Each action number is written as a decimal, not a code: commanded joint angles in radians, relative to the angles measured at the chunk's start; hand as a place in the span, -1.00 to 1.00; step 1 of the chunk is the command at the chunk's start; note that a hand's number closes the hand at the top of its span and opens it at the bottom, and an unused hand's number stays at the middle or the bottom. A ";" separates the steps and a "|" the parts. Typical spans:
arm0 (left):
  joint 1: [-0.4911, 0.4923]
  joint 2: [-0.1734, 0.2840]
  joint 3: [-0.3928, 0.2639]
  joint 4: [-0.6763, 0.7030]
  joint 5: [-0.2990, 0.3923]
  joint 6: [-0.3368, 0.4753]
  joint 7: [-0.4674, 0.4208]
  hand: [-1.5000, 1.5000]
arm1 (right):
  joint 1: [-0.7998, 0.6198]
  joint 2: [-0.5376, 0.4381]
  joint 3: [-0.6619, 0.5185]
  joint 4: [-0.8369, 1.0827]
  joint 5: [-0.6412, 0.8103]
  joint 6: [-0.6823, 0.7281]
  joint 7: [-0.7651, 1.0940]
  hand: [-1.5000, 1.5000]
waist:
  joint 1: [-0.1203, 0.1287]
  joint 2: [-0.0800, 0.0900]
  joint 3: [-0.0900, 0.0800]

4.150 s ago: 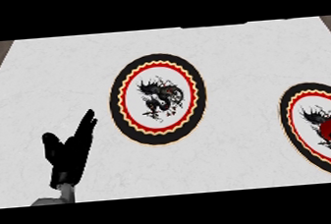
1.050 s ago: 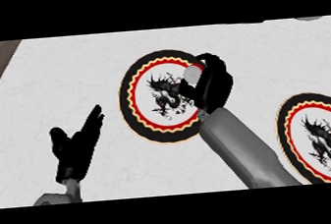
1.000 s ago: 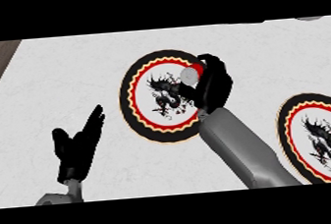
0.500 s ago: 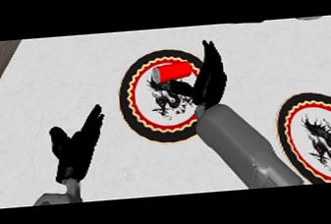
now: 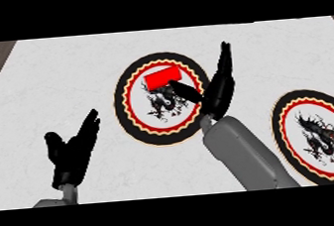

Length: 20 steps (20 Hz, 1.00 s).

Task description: Pick the can from the plate and place it in the plate

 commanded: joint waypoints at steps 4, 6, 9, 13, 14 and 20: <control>0.001 0.008 0.040 0.076 0.015 -0.025 -0.027 0.00 | 0.276 -0.029 0.091 -0.306 -0.216 0.112 -0.249 -1.00 | -0.028 -0.004 -0.005; 0.022 0.006 0.024 0.016 -0.003 0.003 0.018 0.00 | 0.349 -0.055 0.116 -0.367 -0.257 0.167 -0.290 -1.00 | -0.029 -0.006 -0.005; 0.006 0.064 0.092 0.031 0.048 -0.065 0.008 0.00 | 0.425 -0.058 0.135 -0.395 -0.280 0.201 -0.361 -1.00 | -0.028 -0.006 -0.006; 0.005 -0.009 0.039 0.066 0.008 -0.026 0.001 0.00 | 0.566 -0.137 0.213 -0.498 -0.199 0.209 -0.316 -1.00 | -0.037 -0.008 -0.007; -0.003 -0.017 0.045 0.114 0.007 -0.038 -0.041 0.00 | 0.568 -0.105 0.229 -0.458 -0.197 0.206 -0.350 -1.00 | -0.034 -0.007 -0.007; 0.017 -0.028 0.036 0.048 -0.023 -0.015 -0.009 0.00 | 0.729 -0.163 0.299 -0.661 0.011 0.200 -0.155 -1.00 | -0.033 -0.008 -0.008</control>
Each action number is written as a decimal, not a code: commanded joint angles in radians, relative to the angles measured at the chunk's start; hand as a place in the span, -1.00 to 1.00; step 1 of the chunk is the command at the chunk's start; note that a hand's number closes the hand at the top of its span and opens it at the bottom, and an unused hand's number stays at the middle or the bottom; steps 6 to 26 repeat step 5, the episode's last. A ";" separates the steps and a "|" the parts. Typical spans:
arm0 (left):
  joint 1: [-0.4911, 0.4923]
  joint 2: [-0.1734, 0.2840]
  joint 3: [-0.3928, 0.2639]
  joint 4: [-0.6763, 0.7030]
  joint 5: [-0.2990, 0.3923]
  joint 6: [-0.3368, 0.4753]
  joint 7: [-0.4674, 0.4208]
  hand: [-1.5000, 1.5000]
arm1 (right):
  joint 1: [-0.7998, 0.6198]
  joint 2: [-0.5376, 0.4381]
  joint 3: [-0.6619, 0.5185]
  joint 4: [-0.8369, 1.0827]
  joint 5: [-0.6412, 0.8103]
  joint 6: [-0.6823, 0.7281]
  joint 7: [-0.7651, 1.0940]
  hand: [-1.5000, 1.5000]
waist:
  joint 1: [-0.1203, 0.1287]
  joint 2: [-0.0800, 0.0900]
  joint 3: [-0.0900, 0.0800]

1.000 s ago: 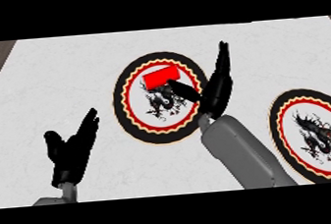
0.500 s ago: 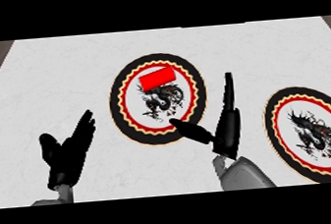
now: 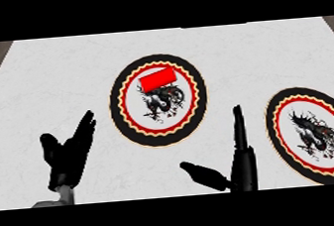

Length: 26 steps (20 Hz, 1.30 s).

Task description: Pick the can from the plate and place it in the plate

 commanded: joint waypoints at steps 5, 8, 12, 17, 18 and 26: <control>0.047 -0.005 0.003 -0.027 -0.004 -0.028 0.031 0.00 | 0.153 0.033 0.061 -0.068 0.160 -0.010 0.038 -1.00 | 0.004 0.005 -0.005; 0.047 -0.005 0.003 -0.027 -0.004 -0.028 0.031 0.00 | 0.153 0.033 0.061 -0.068 0.160 -0.010 0.038 -1.00 | 0.004 0.005 -0.005; 0.047 -0.005 0.003 -0.027 -0.004 -0.028 0.031 0.00 | 0.153 0.033 0.061 -0.068 0.160 -0.010 0.038 -1.00 | 0.004 0.005 -0.005; 0.047 -0.005 0.003 -0.027 -0.004 -0.028 0.031 0.00 | 0.153 0.033 0.061 -0.068 0.160 -0.010 0.038 -1.00 | 0.004 0.005 -0.005; 0.047 -0.005 0.003 -0.027 -0.004 -0.028 0.031 0.00 | 0.153 0.033 0.061 -0.068 0.160 -0.010 0.038 -1.00 | 0.004 0.005 -0.005; 0.047 -0.005 0.003 -0.027 -0.004 -0.028 0.031 0.00 | 0.153 0.033 0.061 -0.068 0.160 -0.010 0.038 -1.00 | 0.004 0.005 -0.005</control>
